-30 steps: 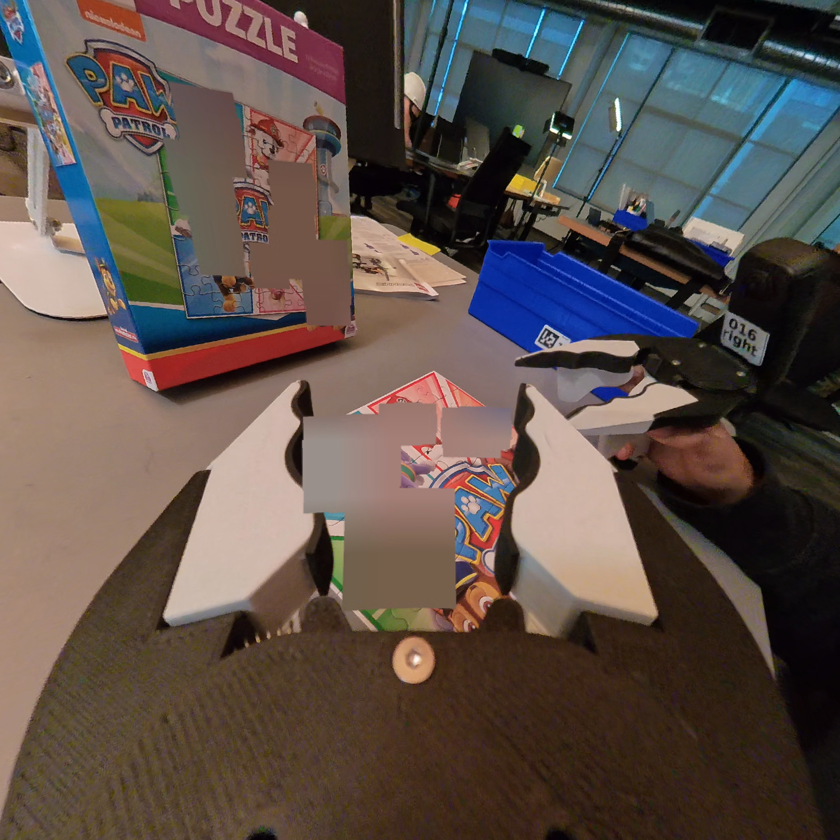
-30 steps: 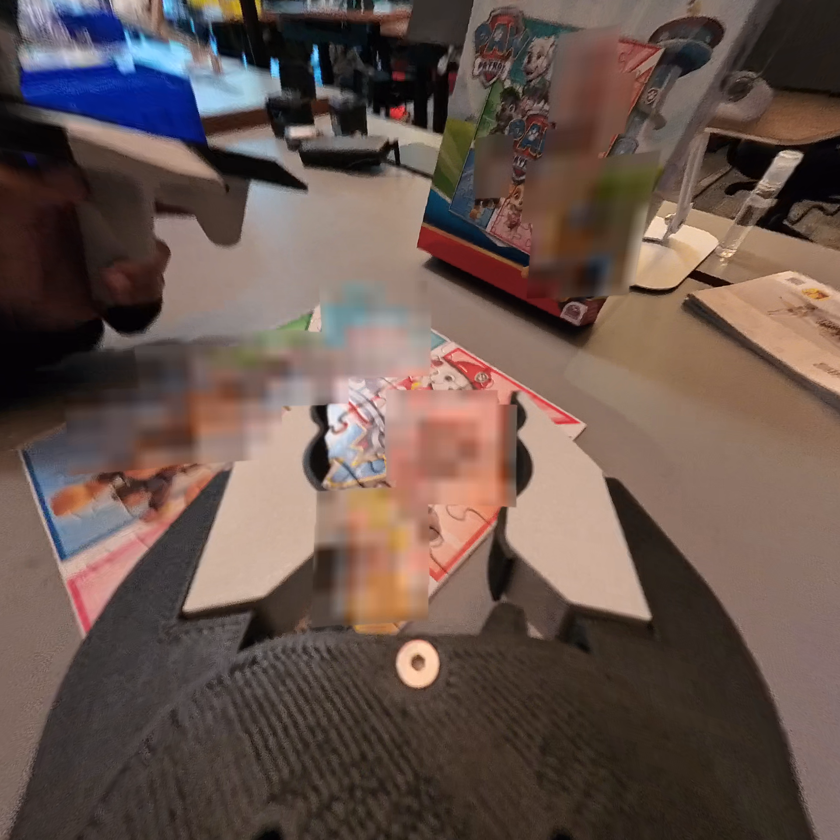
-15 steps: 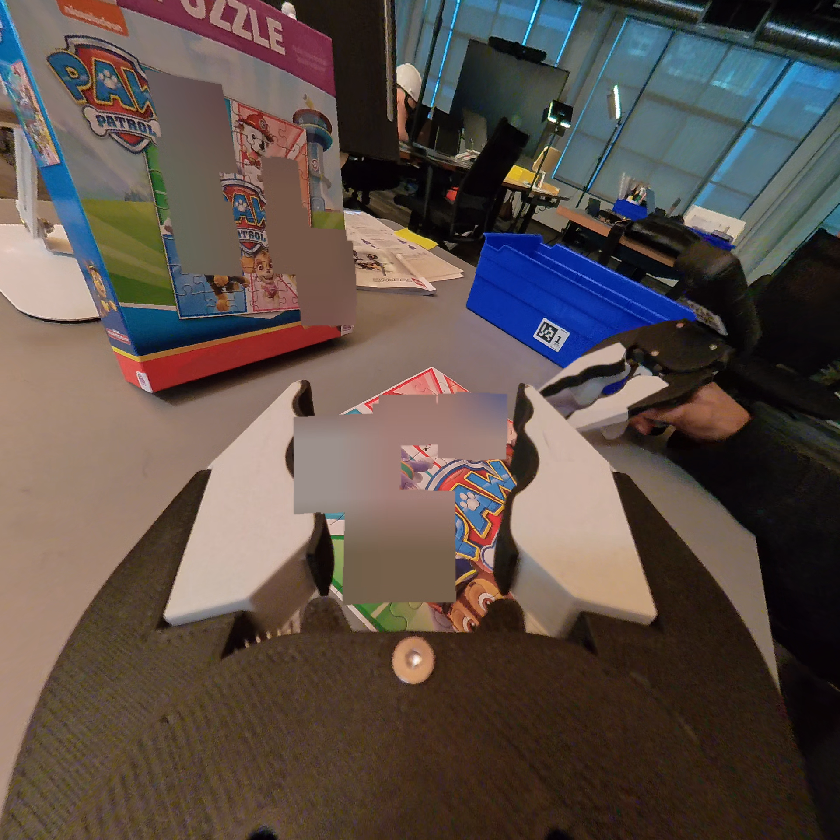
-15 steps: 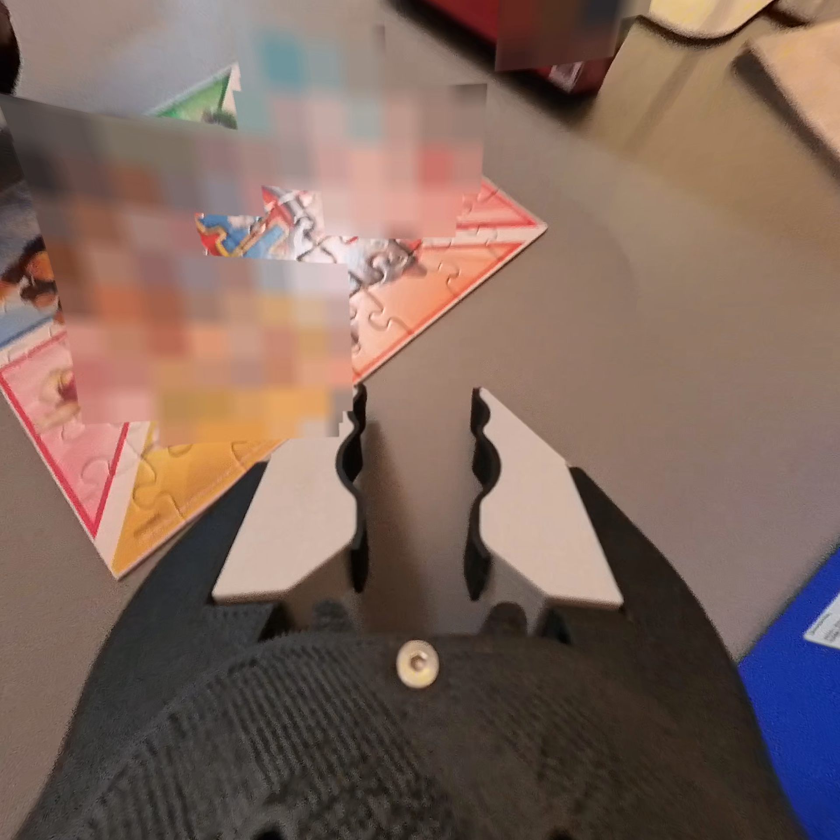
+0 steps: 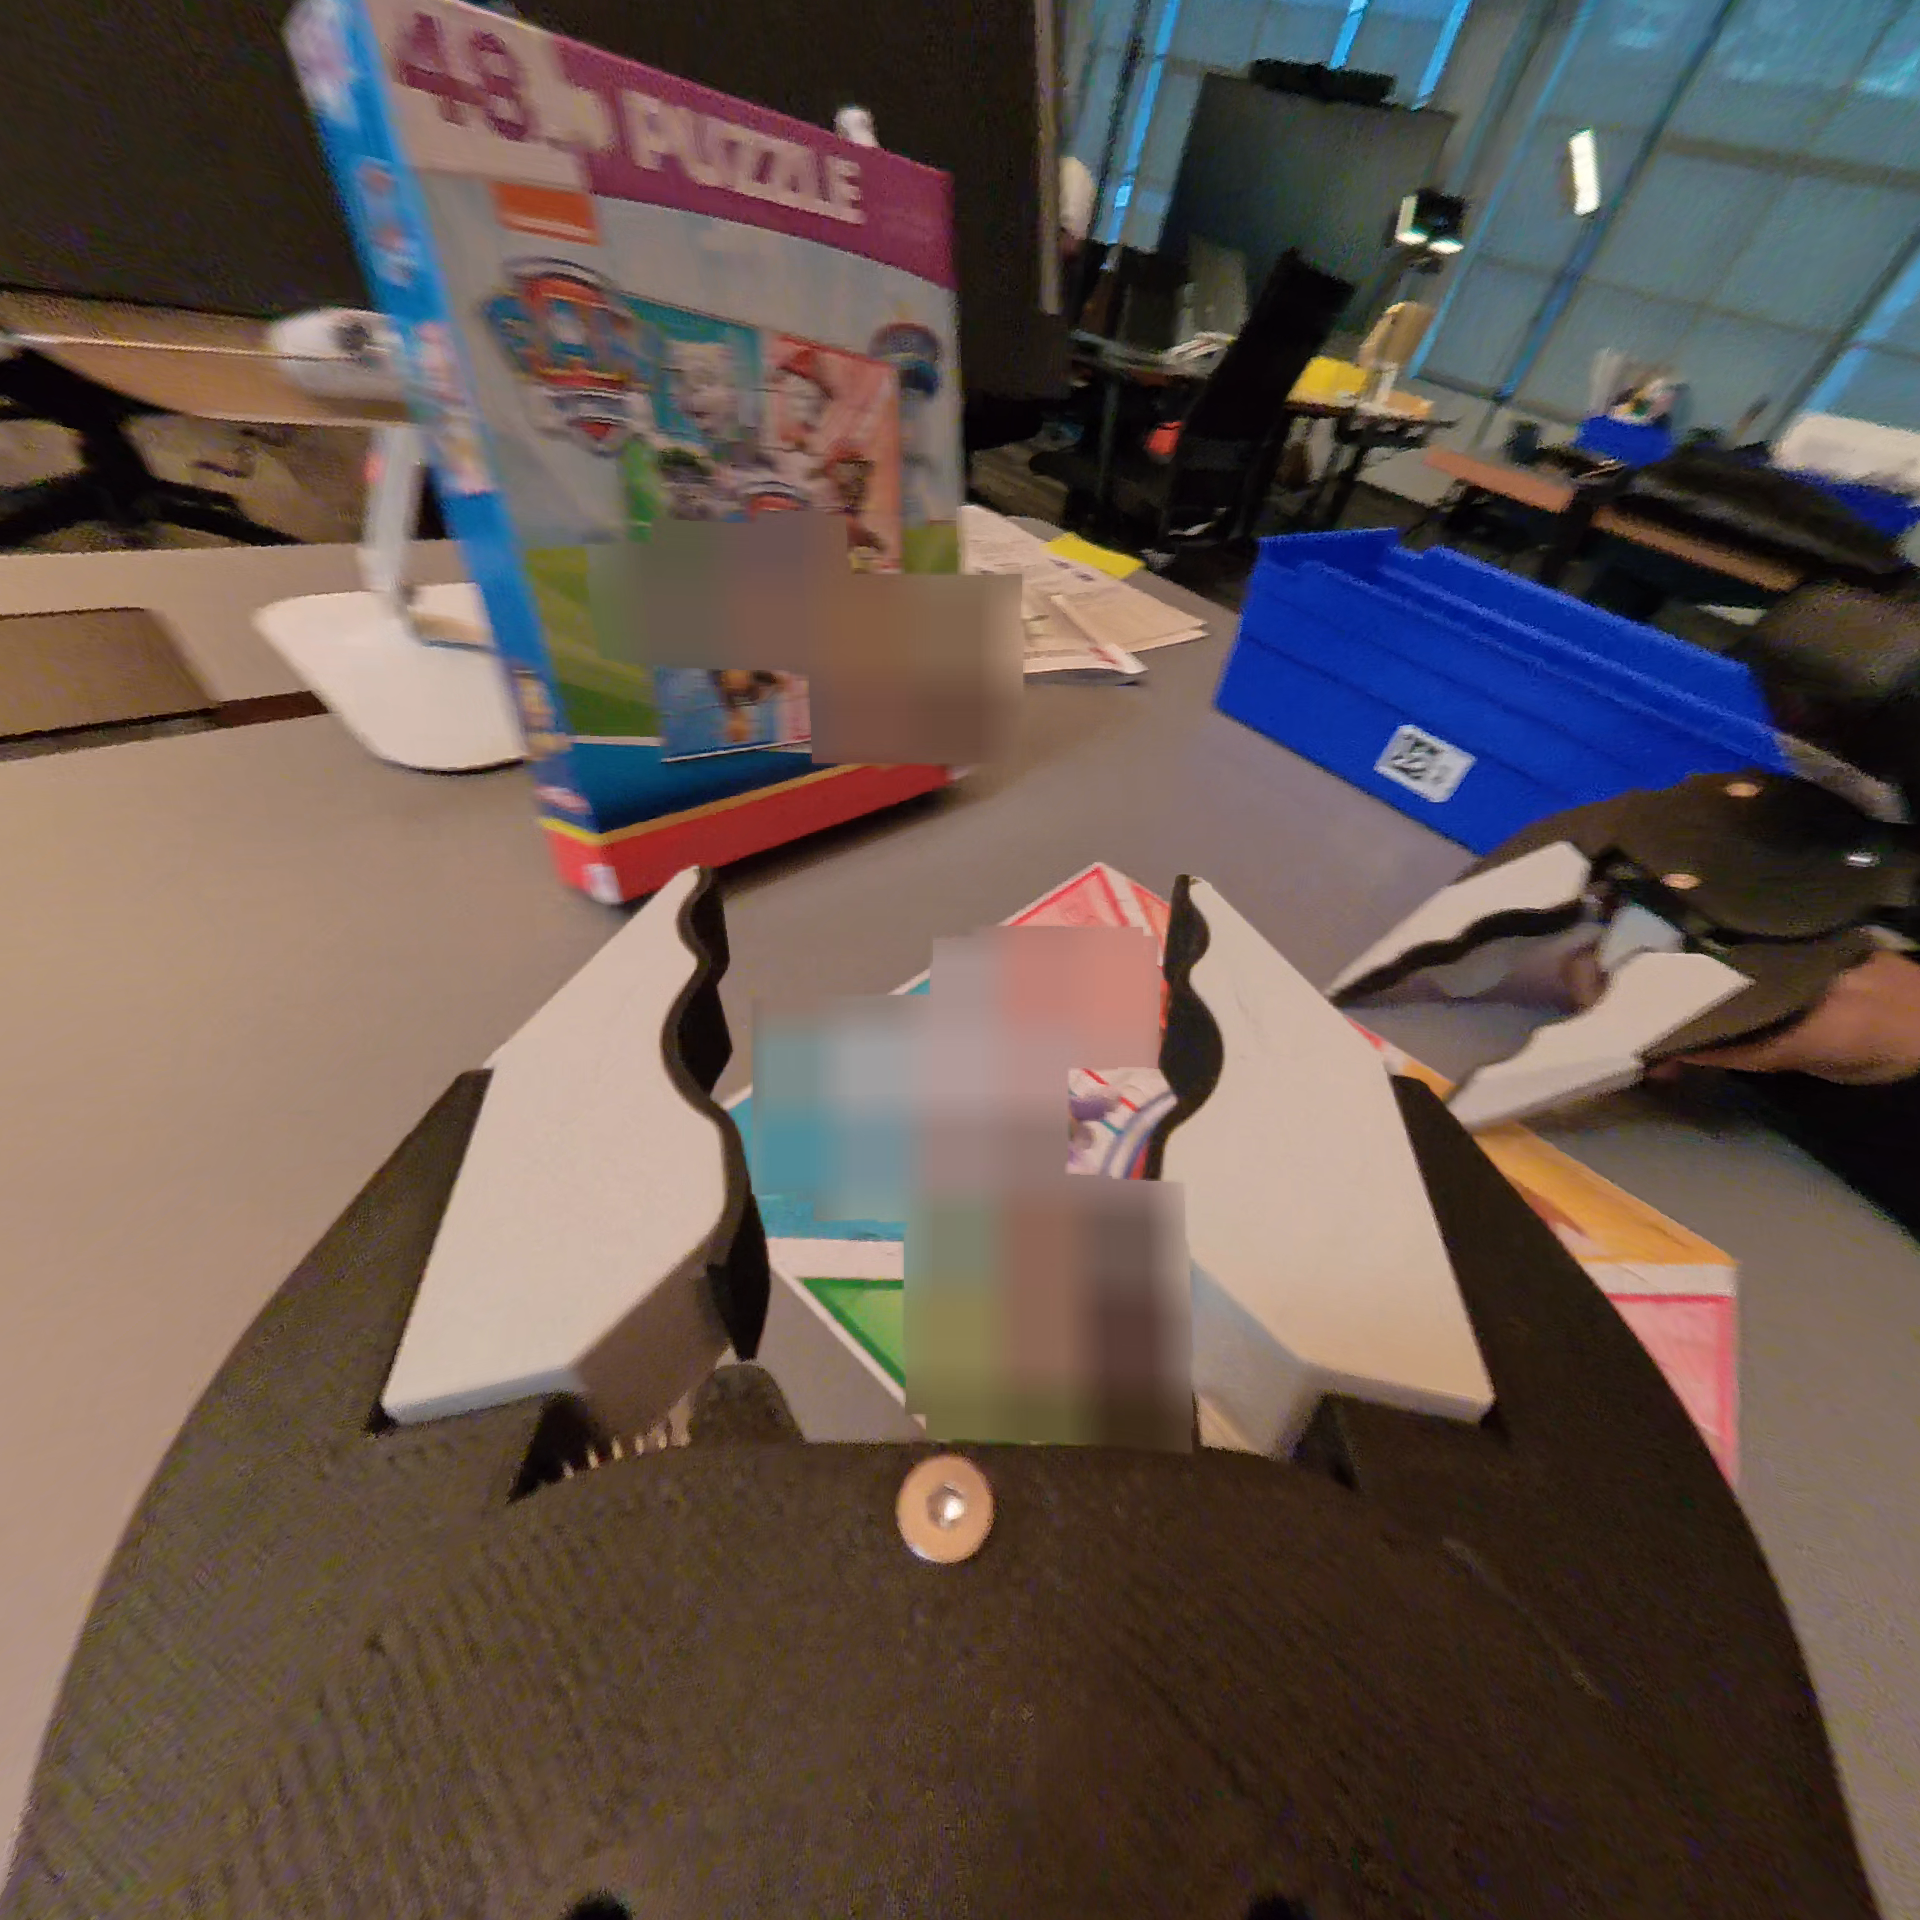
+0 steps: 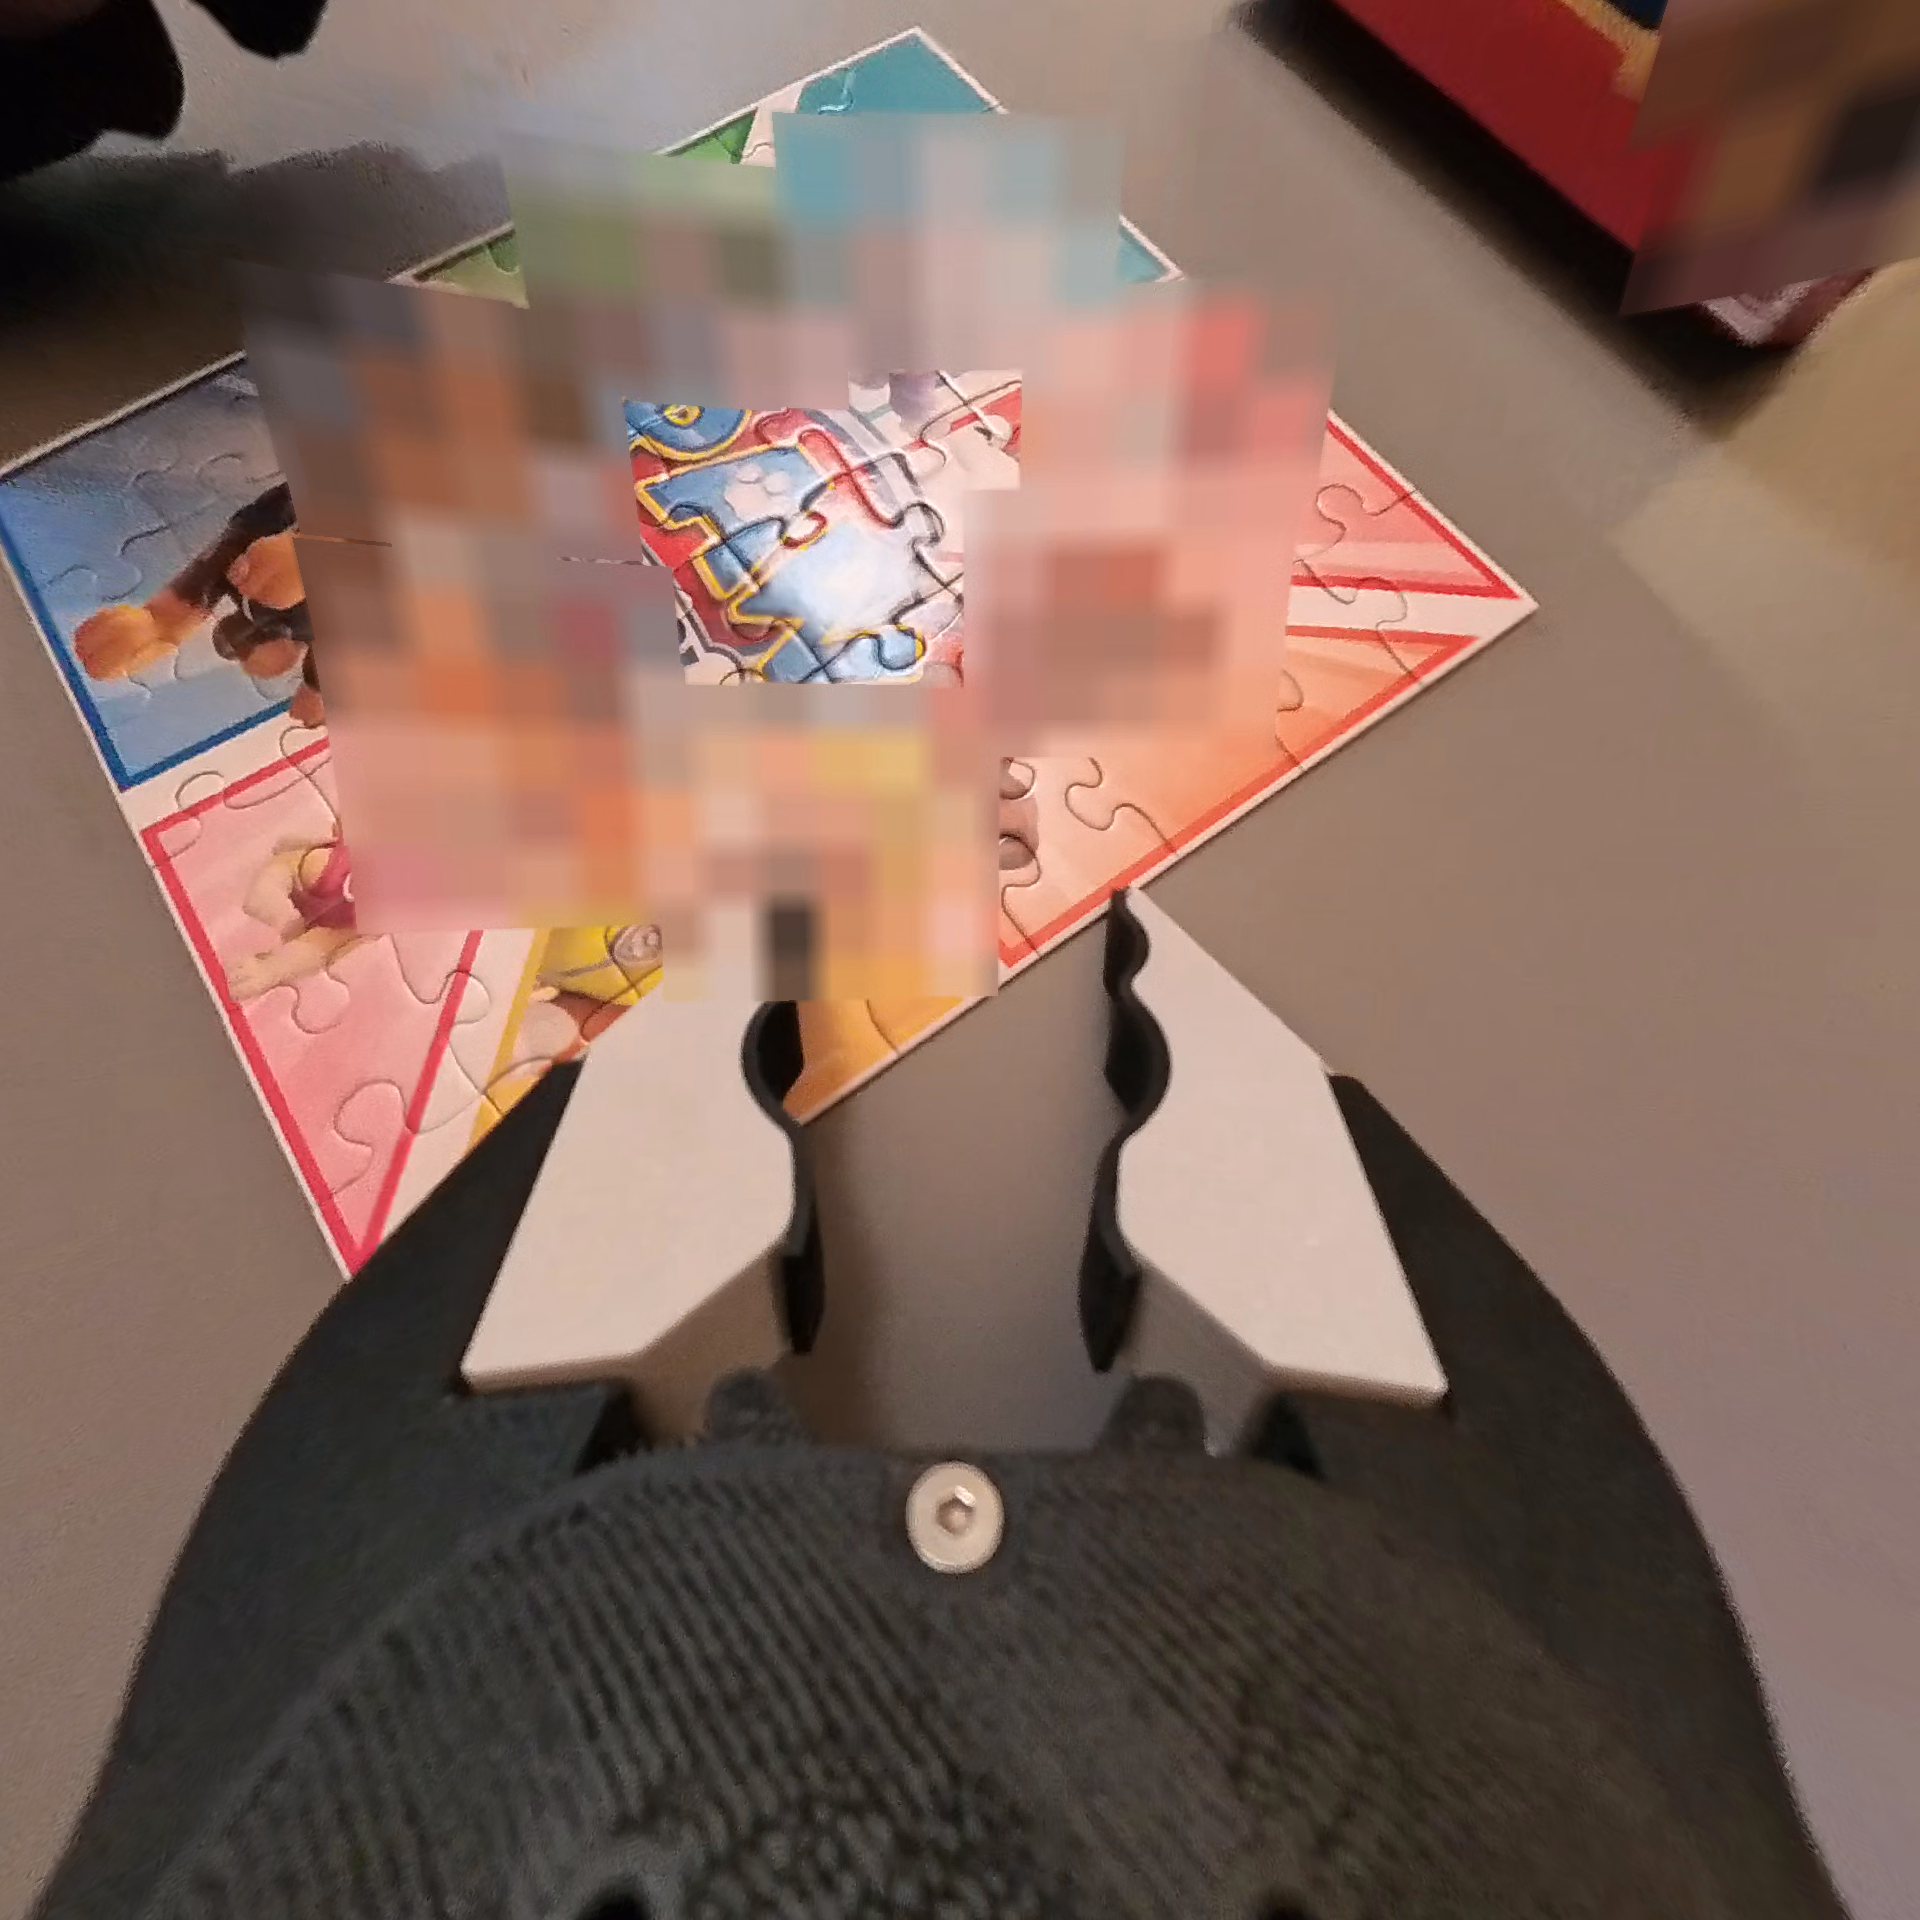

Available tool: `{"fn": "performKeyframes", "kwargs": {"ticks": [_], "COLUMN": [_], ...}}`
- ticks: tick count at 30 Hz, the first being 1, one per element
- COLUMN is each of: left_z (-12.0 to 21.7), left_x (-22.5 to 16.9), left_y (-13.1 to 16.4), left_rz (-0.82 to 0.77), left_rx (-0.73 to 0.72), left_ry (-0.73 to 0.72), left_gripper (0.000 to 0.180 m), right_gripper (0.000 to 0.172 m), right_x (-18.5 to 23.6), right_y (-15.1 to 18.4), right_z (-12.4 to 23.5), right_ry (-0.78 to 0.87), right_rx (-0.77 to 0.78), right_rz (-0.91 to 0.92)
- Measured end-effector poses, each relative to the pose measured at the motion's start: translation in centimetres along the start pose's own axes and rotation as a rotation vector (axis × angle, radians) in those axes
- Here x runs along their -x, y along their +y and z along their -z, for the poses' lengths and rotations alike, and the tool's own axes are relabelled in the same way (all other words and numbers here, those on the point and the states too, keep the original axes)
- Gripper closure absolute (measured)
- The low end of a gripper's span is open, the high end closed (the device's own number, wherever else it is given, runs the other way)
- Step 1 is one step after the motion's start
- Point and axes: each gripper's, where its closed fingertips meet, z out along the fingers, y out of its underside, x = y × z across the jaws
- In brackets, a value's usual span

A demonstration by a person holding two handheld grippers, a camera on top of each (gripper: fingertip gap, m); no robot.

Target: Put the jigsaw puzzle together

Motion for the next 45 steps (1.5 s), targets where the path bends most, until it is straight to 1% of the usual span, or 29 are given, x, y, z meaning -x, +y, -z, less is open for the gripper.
{"fn": "performKeyframes", "kwargs": {"ticks": [2, 6, 7, 8, 10, 12, 14, 16, 17, 18, 20, 22, 23, 25, 27, 29, 30, 31, 33, 35, 40, 43, 45], "left_z": [1.2, 3.7, 4.2, 4.7, 5.4, 5.9, 6.1, 6.6, 7.2, 7.9, 9.9, 12.1, 13.2, 14.9, 15.7, 16.1, 16.0, 15.9, 15.7, 15.6, 15.7, 15.4, 15.4], "left_x": [2.4, 6.1, 6.8, 7.5, 8.4, 8.7, 7.8, 6.1, 5.6, 4.9, 2.4, 0.2, -1.0, -3.6, -5.5, -6.6, -6.7, -7.0, -8.3, -8.8, -8.6, -8.3, -8.0], "left_y": [-0.4, -1.5, -1.6, -1.6, -1.7, -1.7, -1.1, 0.3, 0.7, 0.8, 0.6, 0.7, 1.0, 2.3, 4.6, 7.9, 9.5, 10.8, 12.5, 13.5, 14.4, 14.9, 15.2], "left_rz": [0.009, 0.077, 0.09, 0.099, 0.105, 0.092, 0.052, 0.007, 0.002, 0.008, 0.012, -0.031, -0.054, -0.092, -0.127, -0.145, -0.139, -0.125, -0.125, -0.151, -0.196, -0.192, -0.193], "left_rx": [-0.01, -0.073, -0.081, -0.086, -0.09, -0.082, -0.033, 0.051, 0.077, 0.074, 0.011, -0.038, -0.032, 0.024, 0.13, 0.276, 0.332, 0.369, 0.407, 0.439, 0.491, 0.517, 0.536], "left_ry": [-0.054, -0.114, -0.126, -0.136, -0.153, -0.14, -0.054, 0.059, 0.082, 0.098, 0.156, 0.137, 0.118, 0.091, 0.075, 0.068, 0.051, 0.042, 0.068, 0.058, 0.02, 0.009, -0.009], "left_gripper": [0.097, 0.097, 0.098, 0.098, 0.099, 0.103, 0.11, 0.108, 0.105, 0.101, 0.097, 0.097, 0.097, 0.096, 0.093, 0.082, 0.074, 0.064, 0.054, 0.05, 0.051, 0.052, 0.052], "right_gripper": [0.114, 0.114, 0.119, 0.124, 0.12, 0.119, 0.115, 0.114, 0.114, 0.113, 0.109, 0.109, 0.109, 0.11, 0.112, 0.114, 0.116, 0.118, 0.118, 0.112, 0.087, 0.076, 0.072], "right_x": [1.0, 3.6, 4.1, 4.3, 4.1, 4.1, 3.8, 3.3, 3.0, 2.8, 2.4, 2.5, 2.5, 2.8, 3.6, 4.4, 4.6, 4.8, 5.7, 7.0, 9.5, 10.8, 11.1], "right_y": [-1.0, -2.4, -2.7, -2.8, -2.9, -2.9, -2.6, -2.2, -2.0, -1.7, -1.4, -1.3, -1.3, -1.1, -0.8, -0.3, -0.3, -0.2, 0.0, 0.5, 1.9, 1.9, 1.6], "right_z": [-1.1, -2.8, -2.9, -3.0, -3.0, -2.8, -2.4, -1.9, -1.6, -1.4, -1.2, -1.2, -1.2, -1.0, -0.7, -0.3, -0.1, 0.2, 0.6, 1.0, 2.0, 1.8, 1.0], "right_ry": [-0.002, -0.033, -0.042, -0.04, -0.012, -0.011, -0.01, -0.013, -0.015, -0.017, -0.026, -0.043, -0.043, -0.044, -0.064, -0.076, -0.064, -0.045, -0.036, -0.074, -0.183, -0.213, -0.183], "right_rx": [0.001, -0.003, -0.008, -0.012, -0.021, -0.028, -0.032, -0.033, -0.032, -0.029, -0.02, -0.014, -0.014, -0.015, -0.012, -0.009, -0.016, -0.024, -0.035, -0.027, 0.006, 0.012, 0.022], "right_rz": [0.004, 0.062, 0.085, 0.105, 0.131, 0.152, 0.165, 0.167, 0.161, 0.148, 0.116, 0.103, 0.104, 0.108, 0.109, 0.112, 0.128, 0.152, 0.193, 0.184, 0.114, 0.14, 0.185]}}
